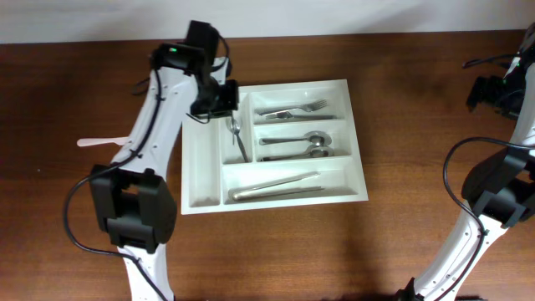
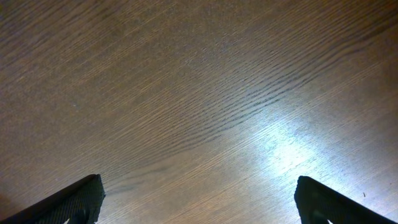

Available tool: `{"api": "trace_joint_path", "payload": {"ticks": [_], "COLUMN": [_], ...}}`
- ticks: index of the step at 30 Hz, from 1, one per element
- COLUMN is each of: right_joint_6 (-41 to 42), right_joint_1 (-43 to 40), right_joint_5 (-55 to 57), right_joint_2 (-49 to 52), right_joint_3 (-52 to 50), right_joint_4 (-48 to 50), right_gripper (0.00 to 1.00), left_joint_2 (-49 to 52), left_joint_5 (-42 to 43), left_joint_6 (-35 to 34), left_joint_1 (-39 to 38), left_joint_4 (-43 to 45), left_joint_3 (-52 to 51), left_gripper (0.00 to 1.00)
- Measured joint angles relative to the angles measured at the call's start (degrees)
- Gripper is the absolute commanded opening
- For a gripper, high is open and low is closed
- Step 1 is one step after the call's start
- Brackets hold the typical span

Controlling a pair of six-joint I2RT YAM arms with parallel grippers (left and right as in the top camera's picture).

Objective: Pack container
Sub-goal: 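Place the second small spoon in the narrow compartment with the left gripper, then move the left gripper over the white plastic knife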

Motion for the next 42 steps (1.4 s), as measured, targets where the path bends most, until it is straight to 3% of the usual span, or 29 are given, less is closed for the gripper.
{"api": "trace_joint_path", "payload": {"ticks": [1,2,4,6,10,11,16,19,26,27,30,34,42], "right_joint_6": [-0.02,0.00,0.00,0.02,0.00,-0.02,-0.02,0.00,0.00,0.02,-0.02,0.04,0.00], "right_joint_1": [0.00,0.00,0.00,0.00,0.00,0.00,0.00,0.00,0.00,0.00,0.00,0.00,0.00], "right_joint_5": [0.00,0.00,0.00,0.00,0.00,0.00,0.00,0.00,0.00,0.00,0.00,0.00,0.00], "right_joint_2": [0.00,0.00,0.00,0.00,0.00,0.00,0.00,0.00,0.00,0.00,0.00,0.00,0.00], "right_joint_3": [0.00,0.02,0.00,0.00,0.00,0.00,0.02,0.00,0.02,0.00,0.00,0.00,0.00], "right_joint_4": [0.00,0.00,0.00,-0.02,0.00,0.00,-0.02,0.00,0.00,0.00,0.00,-0.02,0.00], "right_gripper": [0.99,0.99,0.99,0.99,0.99,0.99,0.99,0.99,0.99,0.99,0.99,0.99,0.99], "left_joint_2": [0.00,0.00,0.00,0.00,0.00,0.00,0.02,0.13,0.22,0.22,0.26,3.32,11.30], "left_joint_5": [-0.20,-0.22,-0.59,-0.96,-1.46,-1.75,-8.66,-11.58,-15.65,-17.59,-20.20,-20.87,-20.55], "left_joint_6": [-0.74,-1.14,-1.88,-2.64,-3.17,-3.13,-2.89,-6.12,-35.10,-41.35,-51.28,-56.76,-59.76], "left_joint_1": [-0.57,-0.85,-1.05,-1.05,-0.94,-0.94,0.33,5.27,23.80,26.47,29.35,31.19,34.07], "left_joint_4": [0.02,0.02,0.04,0.07,1.11,1.36,3.98,2.25,-9.44,-10.34,-9.03,-8.44,-8.35], "left_joint_3": [0.00,0.00,0.00,0.00,0.00,0.00,1.53,5.57,6.64,6.64,6.64,6.64,6.64], "left_gripper": [0.08,0.19,0.26,0.39,0.95,0.99,0.99,0.99,0.99,0.99,0.99,0.99,0.99]}}
